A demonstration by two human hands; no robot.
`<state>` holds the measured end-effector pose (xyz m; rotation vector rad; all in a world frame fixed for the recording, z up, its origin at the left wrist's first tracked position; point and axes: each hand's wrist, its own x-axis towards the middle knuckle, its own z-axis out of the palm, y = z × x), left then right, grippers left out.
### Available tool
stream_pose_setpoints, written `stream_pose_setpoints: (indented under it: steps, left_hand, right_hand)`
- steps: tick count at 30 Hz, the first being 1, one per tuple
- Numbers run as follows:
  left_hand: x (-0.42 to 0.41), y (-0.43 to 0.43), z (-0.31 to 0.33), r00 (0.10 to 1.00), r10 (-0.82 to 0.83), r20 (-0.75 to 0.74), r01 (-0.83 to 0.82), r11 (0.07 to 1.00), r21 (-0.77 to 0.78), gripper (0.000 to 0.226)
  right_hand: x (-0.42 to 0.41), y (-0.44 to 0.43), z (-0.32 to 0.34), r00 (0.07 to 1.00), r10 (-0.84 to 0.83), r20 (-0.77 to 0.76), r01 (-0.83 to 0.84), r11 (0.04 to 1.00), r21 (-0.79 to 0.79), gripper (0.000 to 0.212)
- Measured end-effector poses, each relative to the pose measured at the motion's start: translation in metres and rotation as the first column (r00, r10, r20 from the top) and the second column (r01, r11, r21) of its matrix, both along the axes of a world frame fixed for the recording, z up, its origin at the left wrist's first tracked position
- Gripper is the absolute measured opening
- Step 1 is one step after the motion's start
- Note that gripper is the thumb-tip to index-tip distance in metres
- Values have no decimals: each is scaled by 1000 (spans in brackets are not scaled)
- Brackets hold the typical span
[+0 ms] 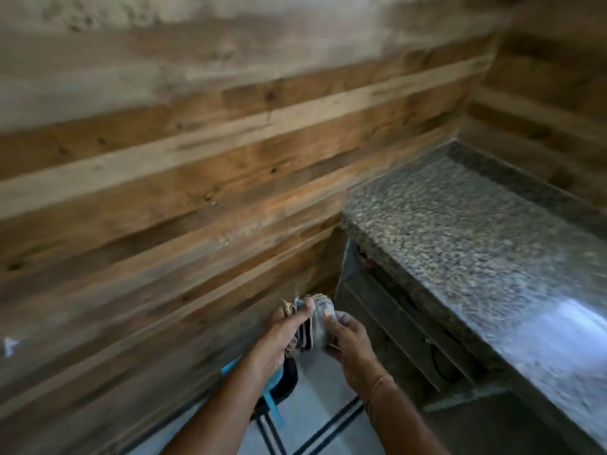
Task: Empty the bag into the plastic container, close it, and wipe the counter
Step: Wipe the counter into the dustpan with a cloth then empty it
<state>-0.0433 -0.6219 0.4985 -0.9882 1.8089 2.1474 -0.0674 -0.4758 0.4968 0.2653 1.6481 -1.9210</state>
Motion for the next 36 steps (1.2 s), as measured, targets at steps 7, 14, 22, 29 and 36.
stream_pose_setpoints:
  steps: [7, 14, 22, 29, 36]
  left_hand:
    - [-63, 66, 32, 992, -8, -123, -17, 980, -201, 25]
    - [-144, 169, 19, 948, -308, -78, 288, 937, -196, 53]
    - [-212, 261, -3, 956, -288, -64, 259, 923, -284, 48]
    - [-251, 294, -16, 811, -575, -107, 395, 675, -623, 40]
    - [-290, 285, -36, 677, -736, 18, 507, 449, -736, 16]
  right_hand:
    - [-50, 74, 28, 964, -191, -182, 191, 981, -18, 33]
    - [-111, 180, 26, 878, -288, -381, 341, 937, 78, 18]
    - [-158, 262, 1, 884, -343, -319, 392, 914, 104, 15]
    - [-181, 298, -20, 901, -388, -195, 427, 876, 227, 29]
    - [-213, 285, -35, 931, -283, -230, 362, 801, 477, 34]
